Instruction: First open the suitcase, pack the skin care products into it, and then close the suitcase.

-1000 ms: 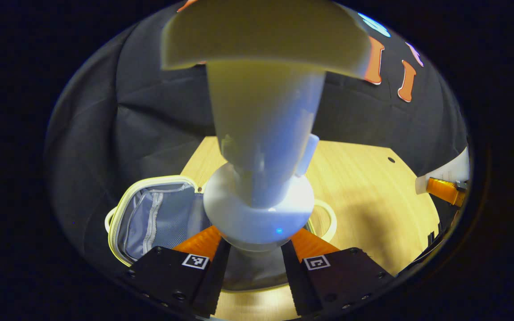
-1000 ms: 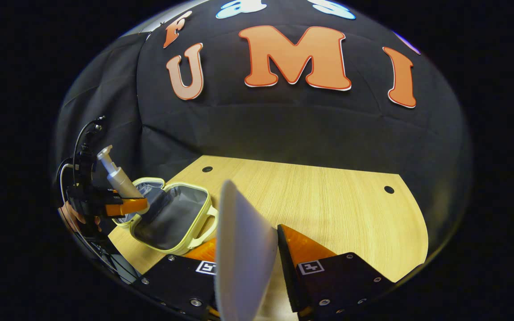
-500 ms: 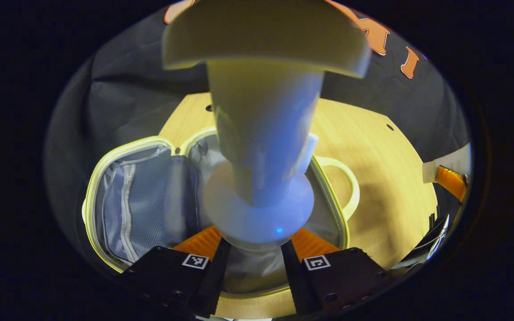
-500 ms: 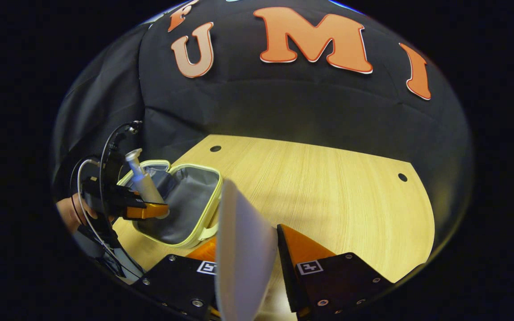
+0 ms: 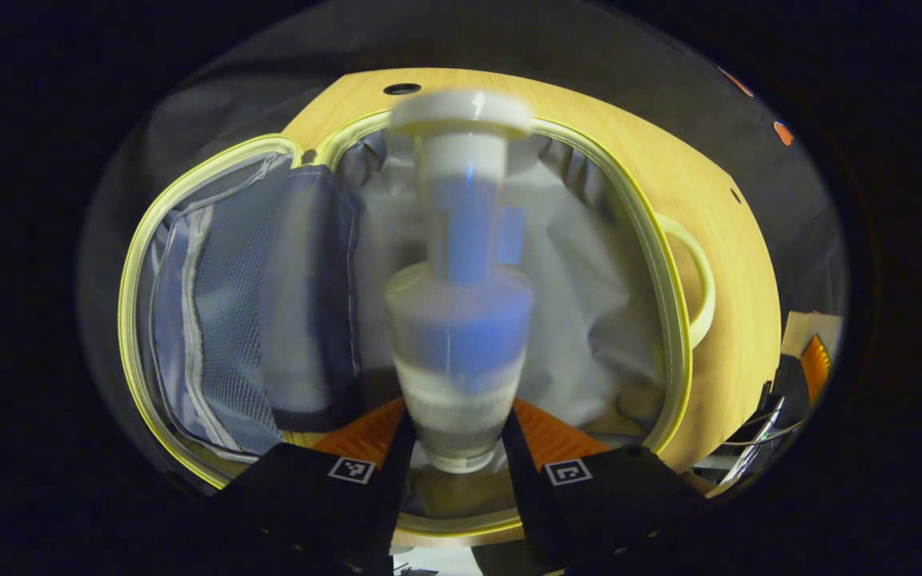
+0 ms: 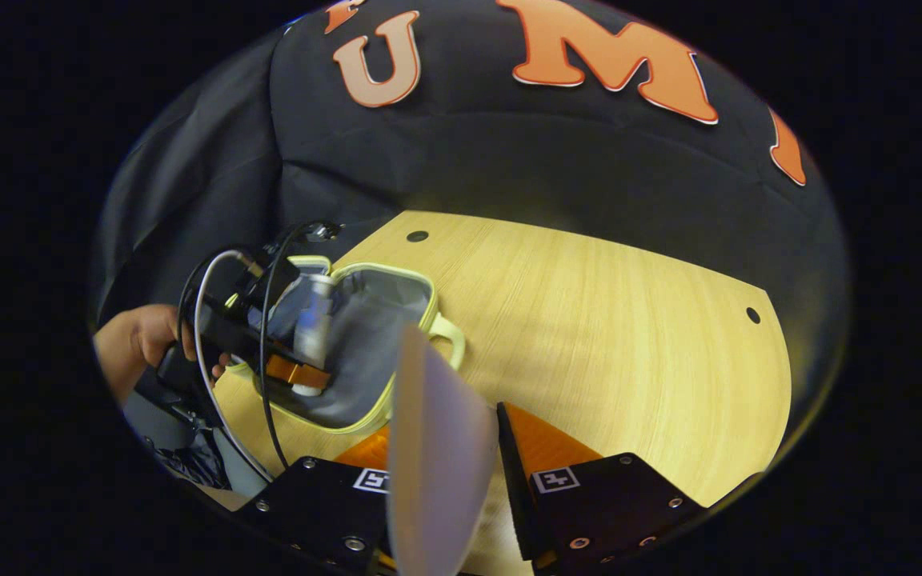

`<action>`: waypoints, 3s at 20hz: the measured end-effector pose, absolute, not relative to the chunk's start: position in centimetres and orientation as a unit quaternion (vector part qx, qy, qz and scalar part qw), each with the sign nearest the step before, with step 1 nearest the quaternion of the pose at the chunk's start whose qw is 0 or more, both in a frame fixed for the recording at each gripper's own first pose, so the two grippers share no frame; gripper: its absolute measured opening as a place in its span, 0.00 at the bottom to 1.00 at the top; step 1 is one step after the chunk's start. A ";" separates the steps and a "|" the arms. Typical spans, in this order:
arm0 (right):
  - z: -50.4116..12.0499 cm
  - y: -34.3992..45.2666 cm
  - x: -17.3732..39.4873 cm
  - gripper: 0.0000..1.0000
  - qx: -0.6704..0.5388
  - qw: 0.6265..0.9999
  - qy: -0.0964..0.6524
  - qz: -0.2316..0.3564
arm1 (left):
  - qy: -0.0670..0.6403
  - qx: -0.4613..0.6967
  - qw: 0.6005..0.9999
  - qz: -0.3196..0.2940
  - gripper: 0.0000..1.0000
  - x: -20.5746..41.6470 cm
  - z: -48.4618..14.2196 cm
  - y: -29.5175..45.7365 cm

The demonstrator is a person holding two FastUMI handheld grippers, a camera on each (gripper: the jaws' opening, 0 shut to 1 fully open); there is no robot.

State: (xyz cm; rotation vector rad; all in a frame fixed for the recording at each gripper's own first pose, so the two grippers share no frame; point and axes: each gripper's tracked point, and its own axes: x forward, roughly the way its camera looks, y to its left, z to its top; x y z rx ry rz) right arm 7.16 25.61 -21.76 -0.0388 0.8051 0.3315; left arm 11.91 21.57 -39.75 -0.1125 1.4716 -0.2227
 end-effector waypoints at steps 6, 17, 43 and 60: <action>-23.6 30.8 7.1 0.51 -0.009 0.881 0.427 0.201 | 0.646 -0.073 0.756 -0.080 0.64 12.8 -40.3 21.2; -26.0 37.6 8.9 0.51 0.007 0.834 0.497 0.238 | 0.501 -0.101 0.859 -0.022 0.82 14.7 -31.8 28.5; -34.4 41.9 12.5 0.46 0.090 0.733 0.663 0.124 | 0.501 -0.159 0.832 0.179 0.87 7.6 -35.2 47.4; -25.2 36.3 14.1 0.76 0.138 0.833 0.523 0.113 | 0.413 -0.400 0.779 0.250 0.82 12.3 -39.7 55.4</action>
